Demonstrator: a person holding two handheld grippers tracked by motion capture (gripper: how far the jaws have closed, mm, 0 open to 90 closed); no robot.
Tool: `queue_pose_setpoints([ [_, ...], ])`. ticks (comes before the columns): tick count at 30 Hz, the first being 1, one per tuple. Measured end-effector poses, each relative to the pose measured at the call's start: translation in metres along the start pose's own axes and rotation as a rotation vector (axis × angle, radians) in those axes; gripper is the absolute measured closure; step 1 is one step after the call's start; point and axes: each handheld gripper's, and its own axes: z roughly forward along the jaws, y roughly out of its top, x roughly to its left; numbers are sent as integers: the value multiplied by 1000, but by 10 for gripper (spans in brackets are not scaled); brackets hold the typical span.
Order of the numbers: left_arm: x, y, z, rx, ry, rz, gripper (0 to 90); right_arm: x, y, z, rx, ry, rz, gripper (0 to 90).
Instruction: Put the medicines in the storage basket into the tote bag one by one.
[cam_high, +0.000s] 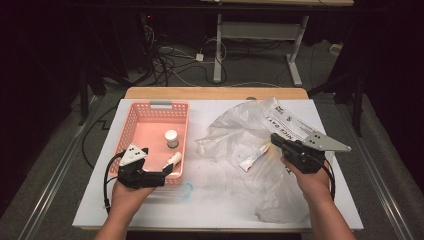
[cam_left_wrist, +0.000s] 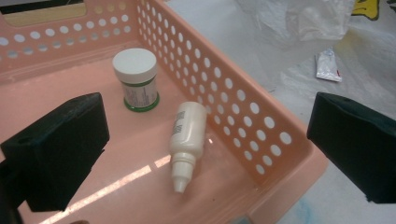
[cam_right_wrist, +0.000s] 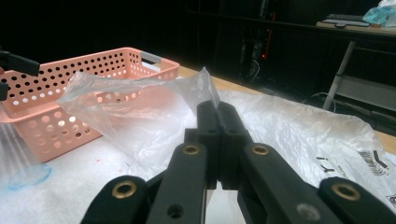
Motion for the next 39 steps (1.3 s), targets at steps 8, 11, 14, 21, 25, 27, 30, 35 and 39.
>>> queue_pose_setpoints([
  [8,7,-1,-2,-6,7,-23,0,0,0,0,1,-2,-2,900],
  [11,9,1,-1,-6,-13,-40,0,1,0,0,0,0,-2,900],
  [14,8,6,-2,-19,-14,-31,0,1,-1,1,2,5,-8,900],
  [21,2,21,2,-30,-36,-15,0,1,-1,3,7,7,-9,900],
  [25,4,30,6,-40,-38,-20,0,0,0,3,7,7,-3,900],
  [27,6,35,9,-44,-31,-23,0,1,0,3,14,4,-4,900],
  [30,9,43,14,-46,-26,-25,0,2,0,5,19,3,-2,900],
  [35,14,54,24,-32,-15,-25,0,3,0,7,23,-1,-2,900],
  [39,21,61,34,-22,-5,-36,0,2,-1,8,22,-13,18,900],
])
